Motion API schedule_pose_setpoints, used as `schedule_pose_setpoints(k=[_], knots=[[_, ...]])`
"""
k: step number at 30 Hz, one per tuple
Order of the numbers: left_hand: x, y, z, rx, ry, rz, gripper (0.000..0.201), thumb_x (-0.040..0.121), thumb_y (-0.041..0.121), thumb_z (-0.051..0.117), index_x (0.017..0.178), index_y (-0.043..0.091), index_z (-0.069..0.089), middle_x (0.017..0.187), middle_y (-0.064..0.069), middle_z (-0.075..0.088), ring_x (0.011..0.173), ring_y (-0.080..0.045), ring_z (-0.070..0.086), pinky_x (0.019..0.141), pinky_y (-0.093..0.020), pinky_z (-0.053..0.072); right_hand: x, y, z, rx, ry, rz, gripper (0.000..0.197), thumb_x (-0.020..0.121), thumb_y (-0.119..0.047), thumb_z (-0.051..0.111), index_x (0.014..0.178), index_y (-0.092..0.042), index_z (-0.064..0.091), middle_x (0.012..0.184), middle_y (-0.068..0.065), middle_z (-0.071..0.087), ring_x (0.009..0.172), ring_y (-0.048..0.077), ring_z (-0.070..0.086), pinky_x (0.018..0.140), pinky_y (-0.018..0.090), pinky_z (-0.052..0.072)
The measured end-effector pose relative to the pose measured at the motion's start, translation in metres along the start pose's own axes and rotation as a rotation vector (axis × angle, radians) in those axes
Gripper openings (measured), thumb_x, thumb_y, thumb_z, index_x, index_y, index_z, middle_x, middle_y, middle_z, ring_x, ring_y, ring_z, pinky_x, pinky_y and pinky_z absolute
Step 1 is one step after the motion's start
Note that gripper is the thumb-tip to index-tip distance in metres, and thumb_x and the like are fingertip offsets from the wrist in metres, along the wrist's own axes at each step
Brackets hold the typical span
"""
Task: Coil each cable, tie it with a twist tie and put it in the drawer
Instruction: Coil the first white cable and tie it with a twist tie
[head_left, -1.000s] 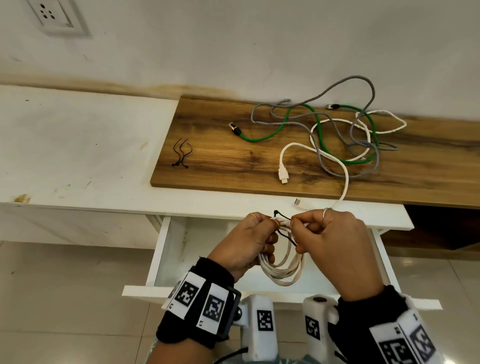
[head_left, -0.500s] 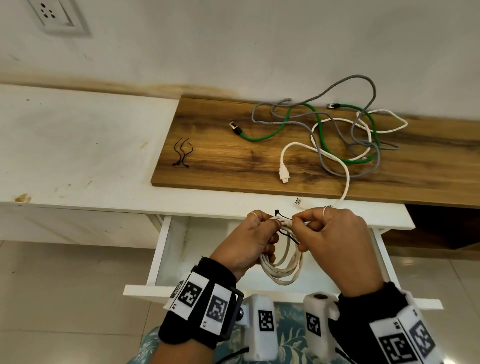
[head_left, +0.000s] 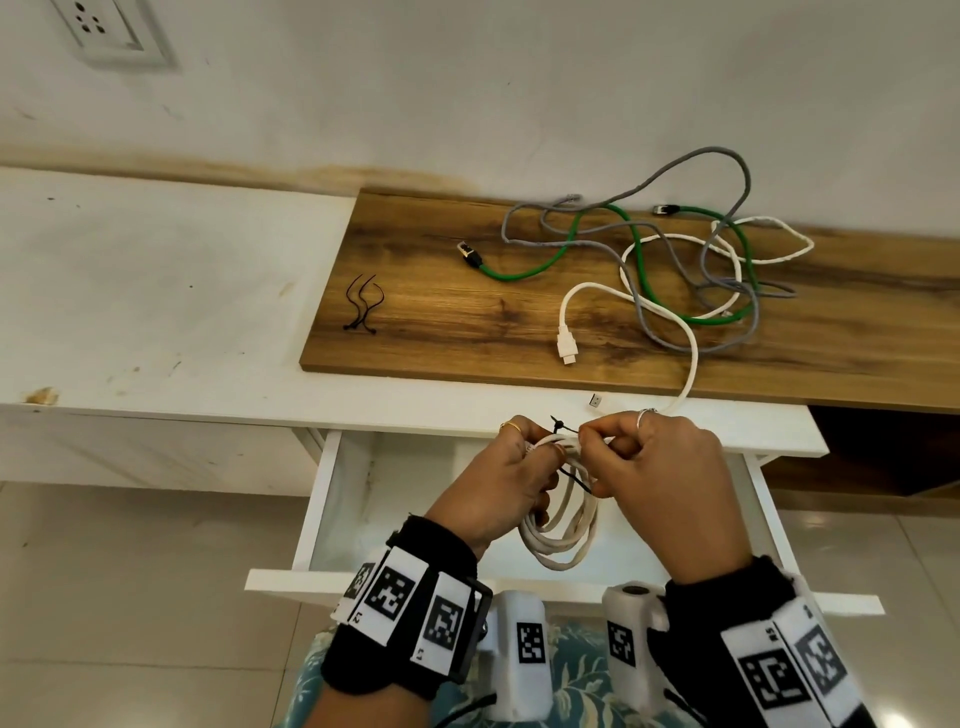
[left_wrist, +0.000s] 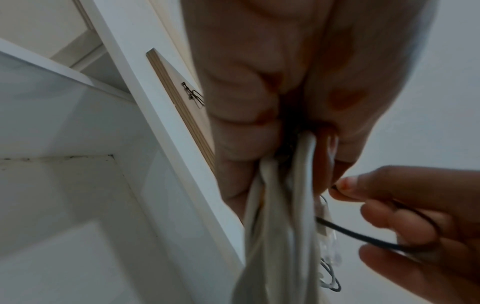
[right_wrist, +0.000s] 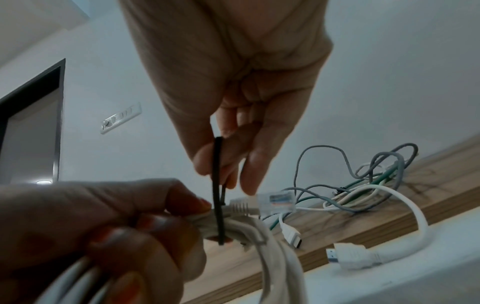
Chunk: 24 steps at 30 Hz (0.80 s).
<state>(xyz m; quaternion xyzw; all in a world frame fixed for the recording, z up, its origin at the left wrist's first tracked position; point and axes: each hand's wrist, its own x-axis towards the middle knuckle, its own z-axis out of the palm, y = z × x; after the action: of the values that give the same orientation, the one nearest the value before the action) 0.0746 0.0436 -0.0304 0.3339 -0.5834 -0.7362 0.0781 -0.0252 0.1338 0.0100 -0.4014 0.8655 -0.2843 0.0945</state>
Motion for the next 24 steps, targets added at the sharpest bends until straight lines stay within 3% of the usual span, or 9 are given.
schedule_pose_setpoints(k=[2, 4, 8, 10, 12, 15, 19, 22, 24], knots=[[-0.001, 0.000, 0.001, 0.044, -0.010, 0.027, 0.010, 0.097, 0.024, 0.047, 0.097, 0.014, 0.044, 0.064, 0.003, 0.042, 0.047, -0.007, 0.039, 0.053, -0.025, 0.040, 0.000, 0.001, 0.004, -0.003, 0.020, -0.009, 0.013, 0.086, -0.029, 0.063, 0.085, -0.025, 0.075, 0.068, -0.007, 0.070, 0.065, 0.008, 0.064, 0.065, 0.025, 0.050], [-0.002, 0.001, 0.002, 0.107, -0.022, 0.053, 0.012, 0.098, 0.026, 0.047, 0.098, 0.014, 0.045, 0.064, 0.003, 0.044, 0.049, -0.008, 0.040, 0.051, -0.022, 0.040, 0.002, 0.005, 0.010, 0.033, 0.035, -0.010, 0.012, 0.085, -0.029, 0.064, 0.087, -0.025, 0.076, 0.077, -0.006, 0.071, 0.071, 0.009, 0.064, 0.069, 0.029, 0.052], [-0.002, 0.001, 0.000, 0.289, -0.027, 0.144, 0.013, 0.098, 0.025, 0.045, 0.105, 0.014, 0.045, 0.065, 0.004, 0.049, 0.053, -0.010, 0.043, 0.054, -0.025, 0.039, 0.012, 0.016, 0.018, 0.304, -0.013, 0.132, 0.009, 0.083, -0.026, 0.067, 0.085, -0.026, 0.076, 0.083, -0.005, 0.070, 0.075, 0.008, 0.064, 0.071, 0.023, 0.050], [-0.003, 0.001, -0.002, 0.387, -0.035, 0.195, 0.010, 0.098, 0.022, 0.045, 0.106, 0.016, 0.045, 0.065, 0.010, 0.053, 0.052, -0.002, 0.048, 0.054, -0.020, 0.038, 0.012, 0.015, 0.019, 0.580, -0.108, 0.265, 0.011, 0.084, -0.019, 0.067, 0.080, -0.024, 0.076, 0.077, -0.004, 0.073, 0.074, 0.006, 0.066, 0.067, 0.018, 0.050], [-0.003, 0.001, -0.002, 0.494, -0.052, 0.234, 0.009, 0.097, 0.021, 0.044, 0.106, 0.020, 0.044, 0.080, 0.005, 0.062, 0.067, -0.002, 0.056, 0.060, -0.018, 0.042, 0.011, 0.012, 0.020, 0.770, -0.200, 0.385, 0.014, 0.086, -0.014, 0.064, 0.079, -0.017, 0.076, 0.076, -0.003, 0.074, 0.072, 0.005, 0.066, 0.064, 0.015, 0.051], [-0.003, 0.000, -0.003, 0.585, -0.070, 0.245, 0.012, 0.097, 0.021, 0.043, 0.109, 0.020, 0.044, 0.097, -0.002, 0.066, 0.081, -0.016, 0.058, 0.072, -0.025, 0.045, 0.011, 0.008, 0.022, 0.882, -0.241, 0.475, 0.015, 0.088, -0.013, 0.061, 0.082, -0.014, 0.074, 0.076, -0.003, 0.073, 0.069, 0.004, 0.065, 0.060, 0.016, 0.048], [-0.004, -0.005, -0.001, 0.669, -0.142, 0.196, 0.013, 0.098, 0.024, 0.043, 0.106, 0.014, 0.045, 0.107, -0.003, 0.069, 0.092, -0.022, 0.062, 0.081, -0.036, 0.049, 0.014, 0.008, 0.021, 1.003, -0.143, 0.491, 0.013, 0.089, -0.017, 0.060, 0.093, -0.015, 0.072, 0.084, -0.006, 0.070, 0.082, 0.006, 0.059, 0.071, 0.021, 0.041], [-0.002, -0.010, 0.001, 0.761, -0.172, 0.141, 0.016, 0.098, 0.026, 0.042, 0.106, 0.013, 0.045, 0.107, -0.008, 0.066, 0.089, -0.025, 0.058, 0.074, -0.033, 0.045, 0.016, 0.007, 0.013, 1.172, -0.030, 0.425, 0.012, 0.090, -0.015, 0.056, 0.091, -0.017, 0.068, 0.077, -0.002, 0.067, 0.080, 0.010, 0.062, 0.080, 0.025, 0.047], [-0.001, -0.010, 0.000, 0.744, -0.171, 0.133, 0.013, 0.098, 0.026, 0.042, 0.104, 0.014, 0.045, 0.098, -0.005, 0.064, 0.080, -0.020, 0.055, 0.065, -0.027, 0.040, 0.016, 0.006, 0.005, 1.281, 0.010, 0.402, 0.012, 0.090, -0.016, 0.054, 0.089, -0.017, 0.066, 0.075, -0.001, 0.067, 0.080, 0.013, 0.064, 0.085, 0.033, 0.052]])
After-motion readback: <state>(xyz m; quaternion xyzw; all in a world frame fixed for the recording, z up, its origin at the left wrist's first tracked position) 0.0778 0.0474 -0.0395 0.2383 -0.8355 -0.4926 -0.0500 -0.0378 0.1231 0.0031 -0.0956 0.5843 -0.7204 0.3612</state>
